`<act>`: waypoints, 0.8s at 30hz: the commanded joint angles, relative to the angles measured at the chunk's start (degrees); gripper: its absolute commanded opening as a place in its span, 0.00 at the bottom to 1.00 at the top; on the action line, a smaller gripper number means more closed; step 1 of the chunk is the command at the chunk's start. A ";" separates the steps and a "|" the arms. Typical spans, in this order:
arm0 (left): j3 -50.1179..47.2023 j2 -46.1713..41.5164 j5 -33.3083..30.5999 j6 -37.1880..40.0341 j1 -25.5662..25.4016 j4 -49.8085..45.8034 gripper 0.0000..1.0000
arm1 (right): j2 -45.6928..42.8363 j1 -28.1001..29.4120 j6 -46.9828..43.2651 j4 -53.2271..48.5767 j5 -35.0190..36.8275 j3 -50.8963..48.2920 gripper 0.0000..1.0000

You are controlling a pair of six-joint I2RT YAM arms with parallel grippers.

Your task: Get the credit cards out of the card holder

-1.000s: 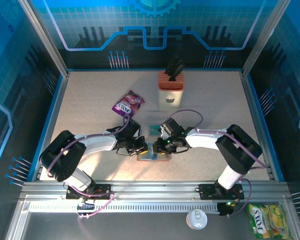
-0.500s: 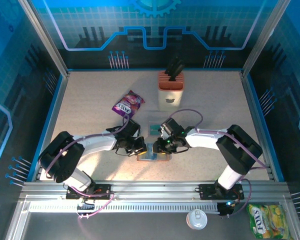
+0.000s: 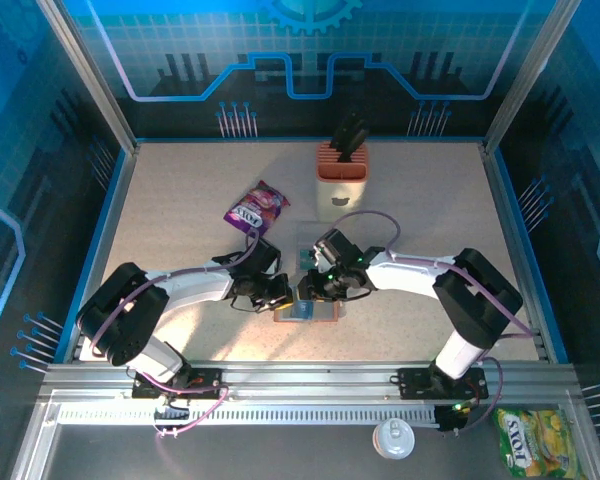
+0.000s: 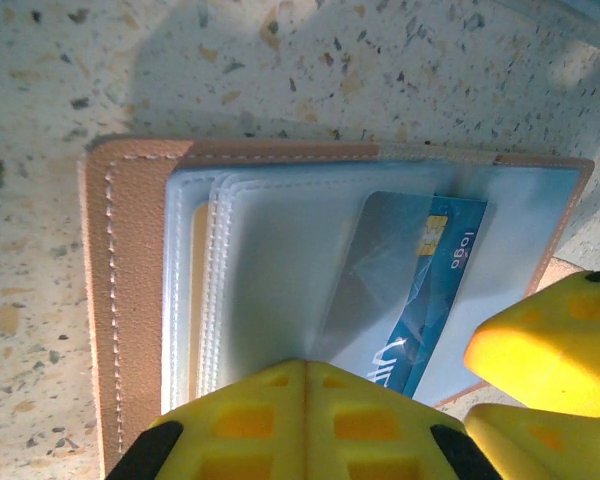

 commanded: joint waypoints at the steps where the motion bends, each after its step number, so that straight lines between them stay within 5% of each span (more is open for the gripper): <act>1: 0.70 -0.62 -0.60 0.91 0.37 -2.07 0.07 | 1.95 0.95 -0.95 -1.74 -0.09 1.90 0.32; 24: 0.79 -0.78 -0.71 0.50 0.37 -1.92 0.07 | 0.92 1.01 -0.70 2.43 -1.55 1.61 0.31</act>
